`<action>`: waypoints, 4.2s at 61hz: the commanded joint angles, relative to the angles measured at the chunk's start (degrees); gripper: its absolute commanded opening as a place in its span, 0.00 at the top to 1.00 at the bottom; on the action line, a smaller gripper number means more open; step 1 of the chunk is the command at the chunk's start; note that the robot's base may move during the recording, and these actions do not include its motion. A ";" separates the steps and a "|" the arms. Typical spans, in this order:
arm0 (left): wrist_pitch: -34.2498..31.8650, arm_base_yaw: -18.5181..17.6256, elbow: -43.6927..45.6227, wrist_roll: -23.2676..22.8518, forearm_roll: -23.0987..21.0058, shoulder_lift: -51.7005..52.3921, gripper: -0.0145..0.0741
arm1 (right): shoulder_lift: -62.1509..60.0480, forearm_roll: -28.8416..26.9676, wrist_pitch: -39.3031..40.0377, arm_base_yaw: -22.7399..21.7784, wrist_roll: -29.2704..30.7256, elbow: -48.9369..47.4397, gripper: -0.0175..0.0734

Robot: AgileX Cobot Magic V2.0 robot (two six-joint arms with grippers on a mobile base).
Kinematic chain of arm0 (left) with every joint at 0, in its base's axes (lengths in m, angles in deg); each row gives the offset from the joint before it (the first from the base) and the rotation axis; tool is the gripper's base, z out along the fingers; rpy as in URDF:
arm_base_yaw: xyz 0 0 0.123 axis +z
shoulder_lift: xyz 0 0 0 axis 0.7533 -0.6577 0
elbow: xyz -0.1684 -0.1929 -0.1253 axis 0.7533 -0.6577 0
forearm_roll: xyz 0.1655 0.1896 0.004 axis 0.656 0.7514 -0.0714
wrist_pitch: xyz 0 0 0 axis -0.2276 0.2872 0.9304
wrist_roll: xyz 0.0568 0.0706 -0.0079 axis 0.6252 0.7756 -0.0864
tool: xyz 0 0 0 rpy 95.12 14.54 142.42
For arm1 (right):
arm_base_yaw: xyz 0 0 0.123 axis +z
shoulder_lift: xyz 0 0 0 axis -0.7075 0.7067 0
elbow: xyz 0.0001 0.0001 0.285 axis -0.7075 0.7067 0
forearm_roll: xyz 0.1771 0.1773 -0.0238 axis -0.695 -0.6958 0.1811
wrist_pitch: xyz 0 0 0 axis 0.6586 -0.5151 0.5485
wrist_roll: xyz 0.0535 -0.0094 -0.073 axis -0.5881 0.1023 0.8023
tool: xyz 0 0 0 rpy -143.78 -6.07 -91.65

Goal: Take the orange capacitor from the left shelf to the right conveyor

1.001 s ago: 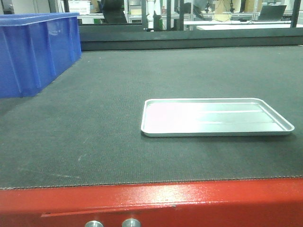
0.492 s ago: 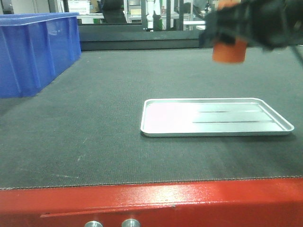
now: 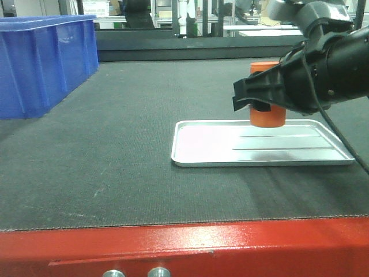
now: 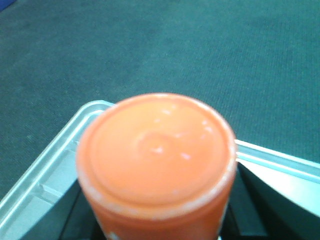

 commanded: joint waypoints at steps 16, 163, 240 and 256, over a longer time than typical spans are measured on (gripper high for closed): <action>-5.04 -0.26 -1.50 -0.23 -0.34 0.55 0.98 | -1.98 -0.09 8.10 -1.89 0.23 -1.92 0.15; -5.04 -0.26 -1.50 -0.23 -0.34 0.55 0.98 | -66.18 15.83 -26.18 -6.21 0.48 0.06 0.76; -5.04 -0.26 -1.50 -0.23 -0.34 0.55 0.98 | -92.78 14.57 -20.55 -15.58 -11.25 37.68 0.76; -5.04 -0.26 -1.50 -0.23 -0.34 0.55 0.98 | -92.78 12.06 -18.36 -21.87 -11.36 37.68 0.76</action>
